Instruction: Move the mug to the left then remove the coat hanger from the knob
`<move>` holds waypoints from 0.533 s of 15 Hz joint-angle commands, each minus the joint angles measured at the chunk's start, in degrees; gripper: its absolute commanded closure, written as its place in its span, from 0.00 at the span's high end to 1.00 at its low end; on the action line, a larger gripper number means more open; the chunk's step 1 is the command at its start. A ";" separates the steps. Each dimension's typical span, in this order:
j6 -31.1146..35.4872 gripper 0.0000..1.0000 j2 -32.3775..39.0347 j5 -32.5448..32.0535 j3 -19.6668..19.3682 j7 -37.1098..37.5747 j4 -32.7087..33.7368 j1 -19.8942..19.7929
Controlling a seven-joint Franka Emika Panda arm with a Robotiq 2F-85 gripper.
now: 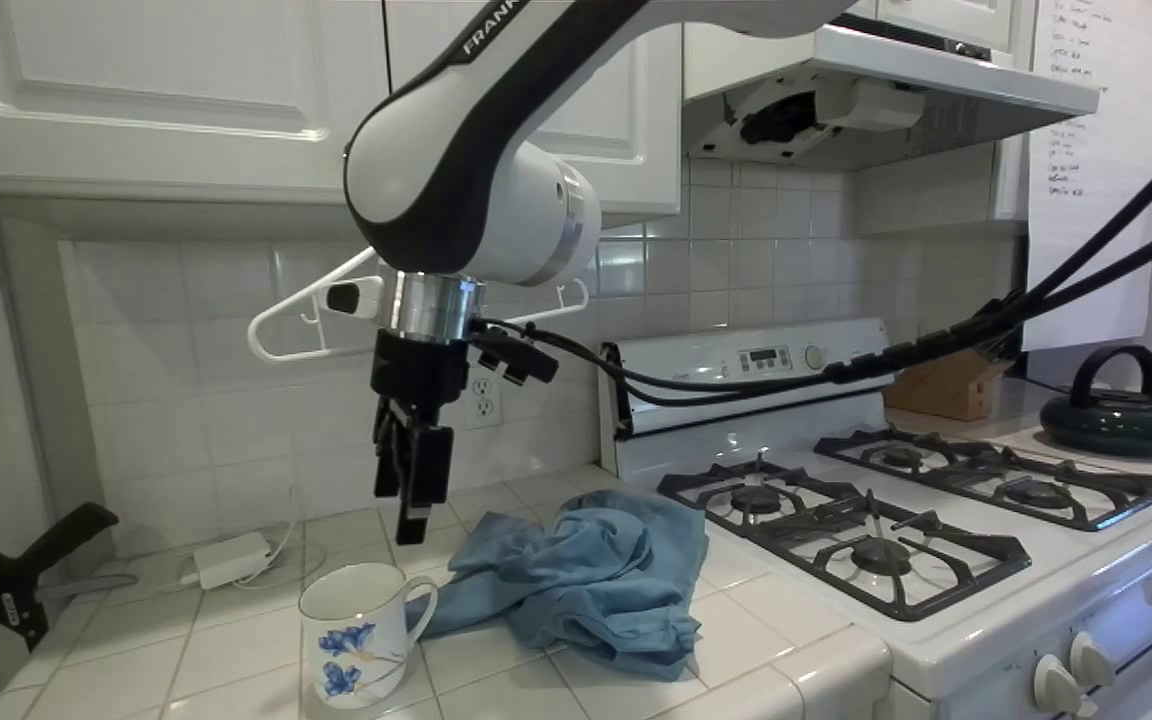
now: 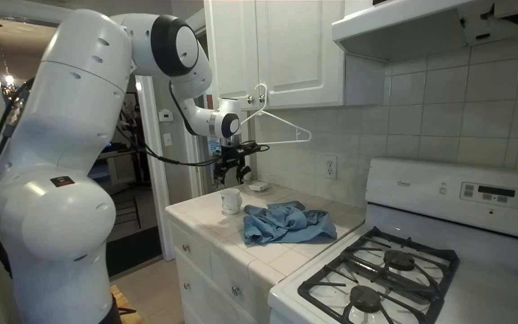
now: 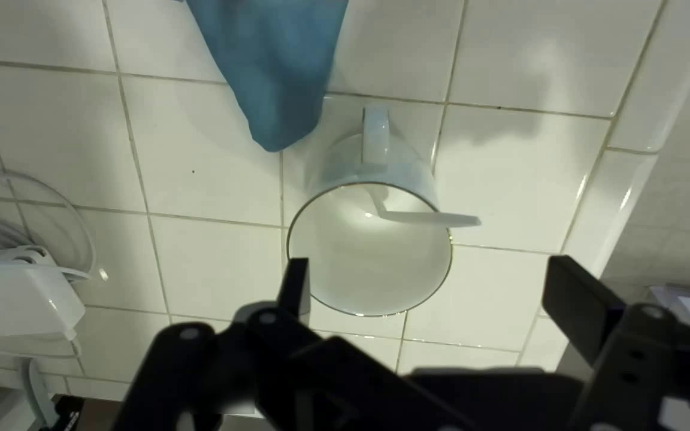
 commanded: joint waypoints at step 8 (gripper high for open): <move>2.27 1.00 -2.32 3.25 -0.06 0.17 -2.79 -0.58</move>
